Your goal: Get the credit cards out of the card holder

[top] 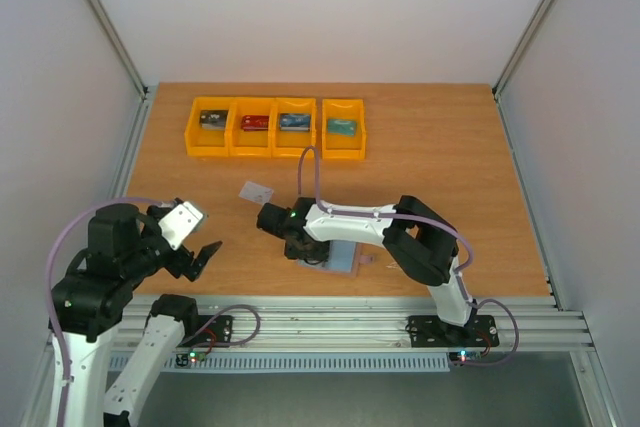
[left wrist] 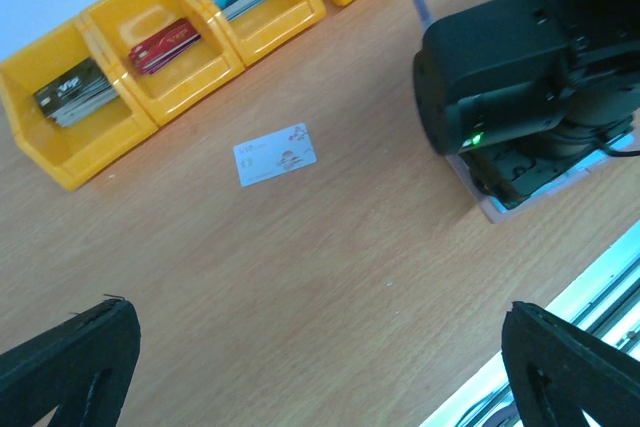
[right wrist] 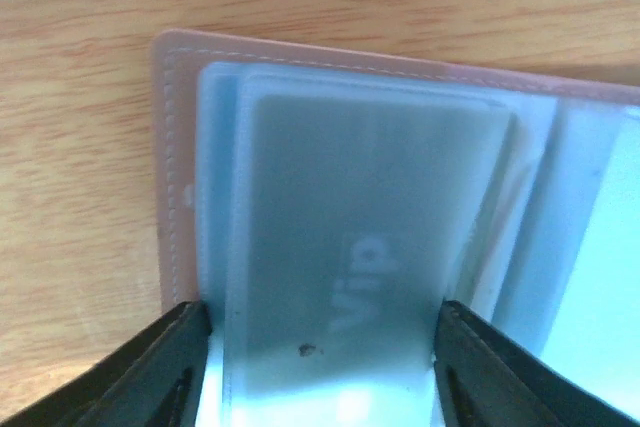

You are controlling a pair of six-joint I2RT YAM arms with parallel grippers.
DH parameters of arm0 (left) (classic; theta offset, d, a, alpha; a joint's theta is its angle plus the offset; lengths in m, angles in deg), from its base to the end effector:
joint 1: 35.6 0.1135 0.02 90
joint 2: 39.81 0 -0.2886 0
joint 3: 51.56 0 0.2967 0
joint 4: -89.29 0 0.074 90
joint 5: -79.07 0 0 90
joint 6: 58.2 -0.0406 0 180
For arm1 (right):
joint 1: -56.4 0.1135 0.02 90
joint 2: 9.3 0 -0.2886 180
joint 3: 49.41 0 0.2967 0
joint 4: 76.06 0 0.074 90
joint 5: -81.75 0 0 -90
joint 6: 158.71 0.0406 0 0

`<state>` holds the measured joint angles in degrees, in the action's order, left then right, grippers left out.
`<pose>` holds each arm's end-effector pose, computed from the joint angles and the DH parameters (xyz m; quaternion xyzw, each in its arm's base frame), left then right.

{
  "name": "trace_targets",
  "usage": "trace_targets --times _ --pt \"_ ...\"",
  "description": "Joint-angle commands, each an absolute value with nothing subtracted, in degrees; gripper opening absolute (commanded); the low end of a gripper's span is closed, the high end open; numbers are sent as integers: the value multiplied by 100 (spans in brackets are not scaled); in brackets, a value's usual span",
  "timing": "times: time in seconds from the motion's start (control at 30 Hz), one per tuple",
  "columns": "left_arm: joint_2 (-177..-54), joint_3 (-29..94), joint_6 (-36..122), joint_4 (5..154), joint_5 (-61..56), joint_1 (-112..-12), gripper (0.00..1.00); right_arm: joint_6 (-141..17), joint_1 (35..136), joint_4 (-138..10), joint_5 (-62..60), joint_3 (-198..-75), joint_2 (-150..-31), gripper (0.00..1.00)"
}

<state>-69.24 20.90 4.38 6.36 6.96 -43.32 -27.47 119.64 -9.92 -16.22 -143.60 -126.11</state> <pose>0.0696 -0.0220 0.3855 0.3329 0.8333 -0.0672 0.4362 0.1971 0.3783 0.1428 -0.1896 0.9793 -0.0340 0.0615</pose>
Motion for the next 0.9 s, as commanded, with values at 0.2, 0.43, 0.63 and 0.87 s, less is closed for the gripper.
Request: trace_targets --times 0.2,0.43,0.63,0.87 --pt "-7485 2239 438 1244 1573 -4302 99 -3515 12078 -900 -1615 -14076 -12631 50" --pt "-8541 1930 3359 2598 2378 -4307 95 -4796 11850 -738 -1336 -13815 -11188 58" --pt "-8773 728 5569 4304 2543 -4616 89 -5314 11388 -551 -887 -13243 -9649 68" --pt "-10224 -137 6479 5504 2196 -5479 87 -5168 10283 -600 -424 -11823 -8508 70"
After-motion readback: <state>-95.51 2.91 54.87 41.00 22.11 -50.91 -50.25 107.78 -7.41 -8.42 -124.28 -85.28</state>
